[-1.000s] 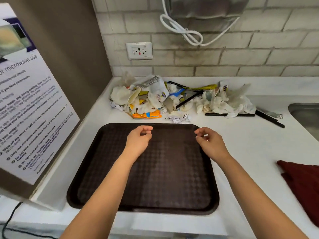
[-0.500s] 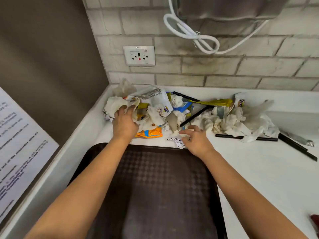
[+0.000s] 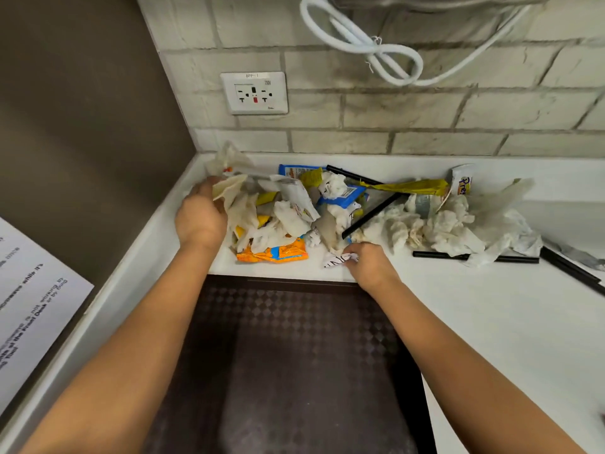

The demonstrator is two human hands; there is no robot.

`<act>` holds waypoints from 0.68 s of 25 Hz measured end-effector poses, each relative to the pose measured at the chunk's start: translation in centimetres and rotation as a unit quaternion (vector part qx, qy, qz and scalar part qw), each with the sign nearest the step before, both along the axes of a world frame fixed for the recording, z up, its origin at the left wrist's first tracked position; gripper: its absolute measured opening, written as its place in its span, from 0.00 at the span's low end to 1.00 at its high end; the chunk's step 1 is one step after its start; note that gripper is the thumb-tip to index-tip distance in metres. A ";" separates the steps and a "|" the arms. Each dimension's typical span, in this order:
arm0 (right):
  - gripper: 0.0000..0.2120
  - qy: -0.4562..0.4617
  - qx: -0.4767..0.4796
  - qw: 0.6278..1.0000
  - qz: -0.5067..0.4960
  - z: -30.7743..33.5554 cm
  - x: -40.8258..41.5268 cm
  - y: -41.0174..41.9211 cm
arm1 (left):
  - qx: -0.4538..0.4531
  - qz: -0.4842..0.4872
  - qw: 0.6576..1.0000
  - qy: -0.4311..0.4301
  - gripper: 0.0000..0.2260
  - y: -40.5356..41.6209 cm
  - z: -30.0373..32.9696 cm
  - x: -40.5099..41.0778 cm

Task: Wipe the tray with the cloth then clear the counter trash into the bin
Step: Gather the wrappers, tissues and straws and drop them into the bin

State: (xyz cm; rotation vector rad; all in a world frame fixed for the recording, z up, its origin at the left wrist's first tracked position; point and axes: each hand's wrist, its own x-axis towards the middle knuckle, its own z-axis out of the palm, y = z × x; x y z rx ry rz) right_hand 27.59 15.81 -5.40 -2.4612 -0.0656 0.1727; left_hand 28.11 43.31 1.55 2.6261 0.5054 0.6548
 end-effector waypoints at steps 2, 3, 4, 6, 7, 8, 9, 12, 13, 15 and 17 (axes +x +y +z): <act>0.11 -0.026 0.044 0.998 -0.022 0.4 -0.5 -0.6 | -0.057 0.017 0.996 -0.067 0.17 0.5 1.6 -1.0; 0.11 -0.042 0.064 0.996 -0.033 0.7 -0.9 -0.8 | -0.079 0.020 0.992 -0.095 0.17 0.9 2.3 -1.5; 0.10 -0.056 0.085 0.994 -0.044 1.1 -1.4 -0.9 | -0.097 0.017 0.988 -0.120 0.17 1.1 2.9 -2.0; 0.10 -0.091 0.118 0.987 -0.063 1.8 -2.4 -1.2 | -0.140 -0.001 0.976 -0.168 0.16 1.4 4.1 -3.0; 0.10 -0.114 0.127 0.983 -0.070 2.2 -2.9 -1.4 | -0.166 -0.008 0.968 -0.190 0.16 1.3 4.6 -3.5; 0.10 -0.135 0.139 0.978 -0.078 2.7 -3.3 -1.6 | -0.186 -0.010 0.960 -0.210 0.16 1.1 5.1 -4.0; 0.10 -0.149 0.156 0.972 -0.089 3.1 -3.6 -1.8 | -0.200 -0.007 0.953 -0.228 0.16 0.9 5.5 -4.5; 0.11 -0.163 0.214 0.955 -0.125 4.2 -5.1 -2.6 | -0.240 0.001 0.926 -0.291 0.16 0.0 6.7 -6.6; 0.11 -0.168 0.231 0.949 -0.135 4.6 -5.7 -2.9 | -0.262 0.008 0.914 -0.310 0.17 -0.3 7.3 -7.4; 0.11 -0.179 0.254 0.938 -0.151 5.4 -7.2 -3.5 | -0.305 0.022 0.893 -0.329 0.18 -1.2 8.2 -9.2; 0.10 -0.191 0.269 0.930 -0.164 6.2 -8.9 -3.9 | -0.363 0.011 0.878 -0.312 0.18 -2.7 8.7 -11.0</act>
